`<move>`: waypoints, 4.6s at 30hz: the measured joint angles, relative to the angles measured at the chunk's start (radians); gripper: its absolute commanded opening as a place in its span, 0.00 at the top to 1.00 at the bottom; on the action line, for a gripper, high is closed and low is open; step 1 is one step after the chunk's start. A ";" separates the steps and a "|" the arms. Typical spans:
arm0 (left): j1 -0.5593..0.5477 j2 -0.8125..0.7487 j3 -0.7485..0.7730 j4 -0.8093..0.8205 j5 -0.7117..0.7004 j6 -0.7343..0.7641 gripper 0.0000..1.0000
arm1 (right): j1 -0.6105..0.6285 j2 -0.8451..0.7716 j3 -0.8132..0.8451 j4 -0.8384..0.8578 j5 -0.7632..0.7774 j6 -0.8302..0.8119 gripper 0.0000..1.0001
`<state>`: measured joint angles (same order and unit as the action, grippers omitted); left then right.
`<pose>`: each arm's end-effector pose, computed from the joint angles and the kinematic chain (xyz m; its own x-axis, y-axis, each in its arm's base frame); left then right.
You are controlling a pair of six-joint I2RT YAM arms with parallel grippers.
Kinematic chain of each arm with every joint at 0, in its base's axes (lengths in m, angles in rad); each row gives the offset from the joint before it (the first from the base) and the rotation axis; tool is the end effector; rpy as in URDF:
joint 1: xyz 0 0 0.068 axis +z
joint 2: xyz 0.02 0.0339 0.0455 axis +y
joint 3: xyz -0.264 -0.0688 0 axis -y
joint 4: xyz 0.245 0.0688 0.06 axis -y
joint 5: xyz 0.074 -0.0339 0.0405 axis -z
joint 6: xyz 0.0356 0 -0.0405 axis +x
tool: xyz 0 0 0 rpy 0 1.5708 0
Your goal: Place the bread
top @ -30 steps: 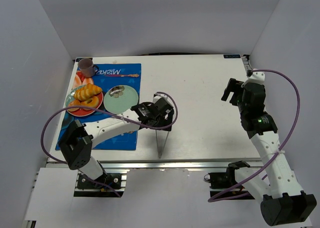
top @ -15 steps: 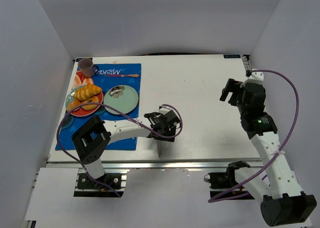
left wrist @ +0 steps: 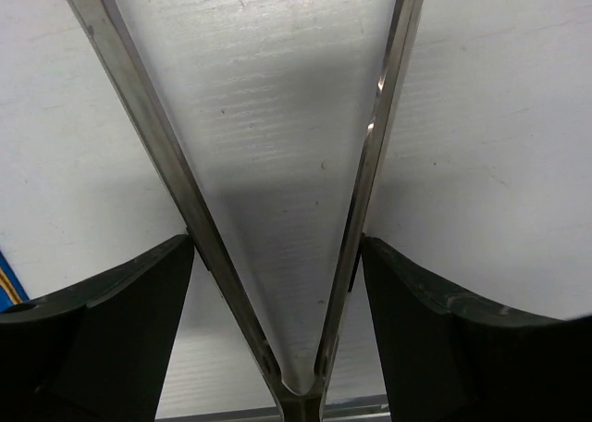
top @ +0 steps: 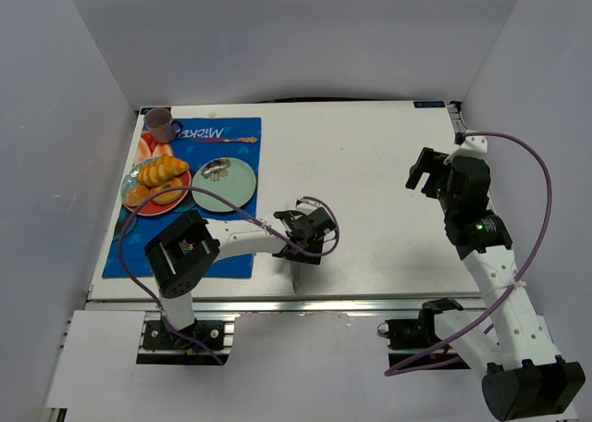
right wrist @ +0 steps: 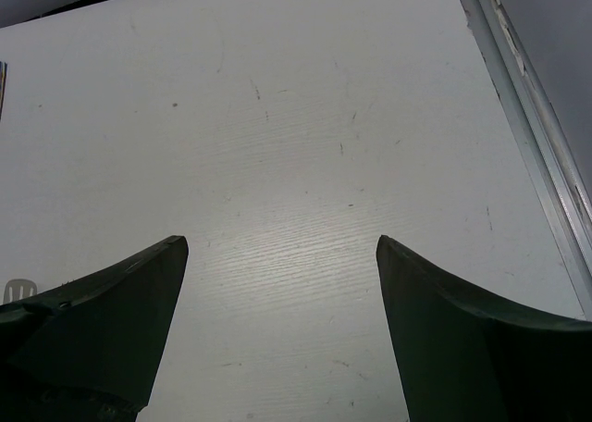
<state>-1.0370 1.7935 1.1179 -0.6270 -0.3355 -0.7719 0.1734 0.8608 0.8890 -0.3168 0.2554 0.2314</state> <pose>0.1808 -0.2829 0.1608 -0.8876 0.2074 -0.4113 0.2085 0.9771 0.0427 0.1937 0.0248 0.3497 -0.2564 0.1804 -0.9496 0.1340 0.9796 0.1499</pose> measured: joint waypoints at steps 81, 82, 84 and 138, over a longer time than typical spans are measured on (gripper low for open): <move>0.933 -0.355 0.422 -0.538 0.005 0.030 0.53 | 0.091 0.137 -0.030 0.204 -0.326 0.201 0.11; 0.935 -0.355 0.416 -0.534 0.018 0.022 0.52 | 0.094 0.138 -0.033 0.211 -0.327 0.204 0.11; 0.938 -0.355 0.406 -0.524 0.036 0.003 0.50 | 0.102 0.143 -0.035 0.216 -0.328 0.207 0.11; 0.999 -0.276 0.245 -0.392 0.081 -0.218 0.96 | 0.209 0.224 -0.035 0.265 -0.285 0.206 0.11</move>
<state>-0.0380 1.5177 1.3628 -1.0191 -0.2543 -0.9897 0.3820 1.0847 0.8543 -0.0517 -0.0296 0.4377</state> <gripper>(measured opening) 0.350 0.895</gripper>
